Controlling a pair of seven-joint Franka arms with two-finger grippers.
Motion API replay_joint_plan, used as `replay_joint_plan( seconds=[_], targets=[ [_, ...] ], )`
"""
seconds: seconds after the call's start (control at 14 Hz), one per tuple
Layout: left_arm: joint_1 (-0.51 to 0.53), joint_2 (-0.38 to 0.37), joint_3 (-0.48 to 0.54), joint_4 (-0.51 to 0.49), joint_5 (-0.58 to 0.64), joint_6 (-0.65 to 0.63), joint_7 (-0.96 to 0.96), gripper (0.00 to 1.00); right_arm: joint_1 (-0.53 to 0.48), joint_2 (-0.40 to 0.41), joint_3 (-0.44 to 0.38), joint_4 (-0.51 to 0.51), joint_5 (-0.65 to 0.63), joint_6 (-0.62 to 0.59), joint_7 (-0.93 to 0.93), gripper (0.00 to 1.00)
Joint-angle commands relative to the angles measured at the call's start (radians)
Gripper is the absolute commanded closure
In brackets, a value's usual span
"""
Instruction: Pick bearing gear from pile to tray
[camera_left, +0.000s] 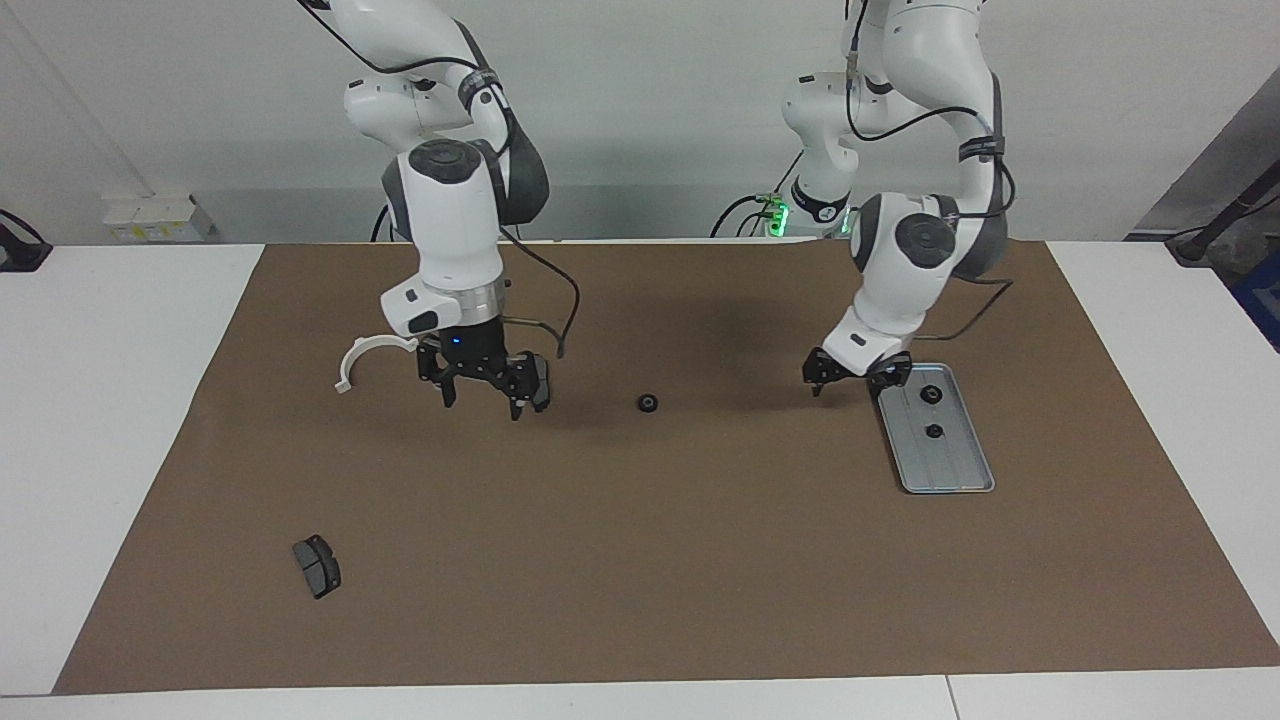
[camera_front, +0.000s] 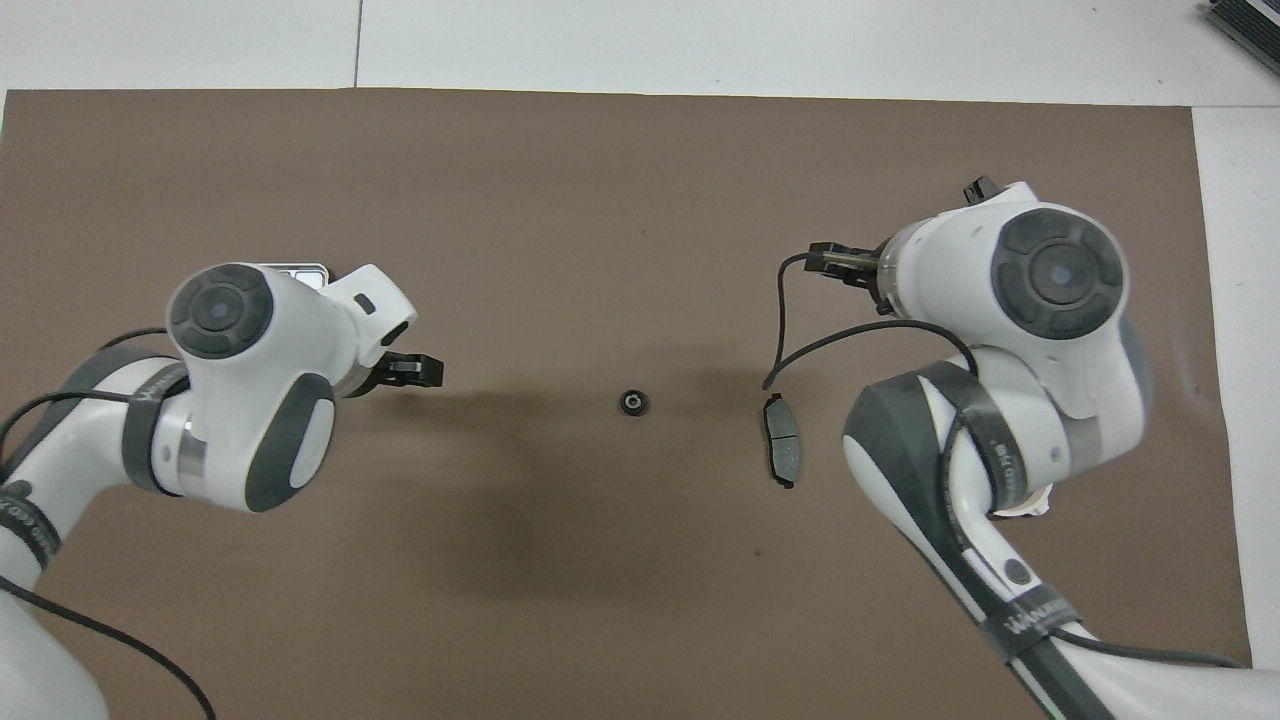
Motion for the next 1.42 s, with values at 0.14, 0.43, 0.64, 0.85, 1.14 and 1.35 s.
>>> replay_joint_plan(
  seconds=[0.14,0.43,0.64,0.85,1.14,1.35],
  targets=[
    [-0.225,-0.002,0.02,-0.017,0.006,0.175,-0.314,0.0,-0.102,-0.197,0.007,-0.015,0.122,-0.227,-0.233,0.0],
    [-0.321,0.064,0.023,0.041,0.011,0.2,-0.321,0.12,-0.143,-0.222,-0.006,0.113,0.13,-0.478,-0.314,0.0],
    [-0.353,0.159,0.024,0.153,0.038,0.197,-0.321,0.18,-0.199,-0.161,-0.007,0.238,0.191,-0.556,-0.365,0.0],
    [-0.356,0.205,0.024,0.205,0.063,0.2,-0.319,0.23,-0.21,-0.072,-0.004,0.374,0.173,-0.658,-0.434,0.0],
    [-0.361,0.23,0.023,0.213,0.098,0.214,-0.316,0.3,-0.197,-0.128,-0.003,0.252,0.184,-0.659,-0.422,0.0],
    [-0.377,0.241,0.023,0.2,0.098,0.217,-0.314,0.34,-0.197,-0.164,-0.004,0.202,0.187,-0.617,-0.424,0.0]
  ],
)
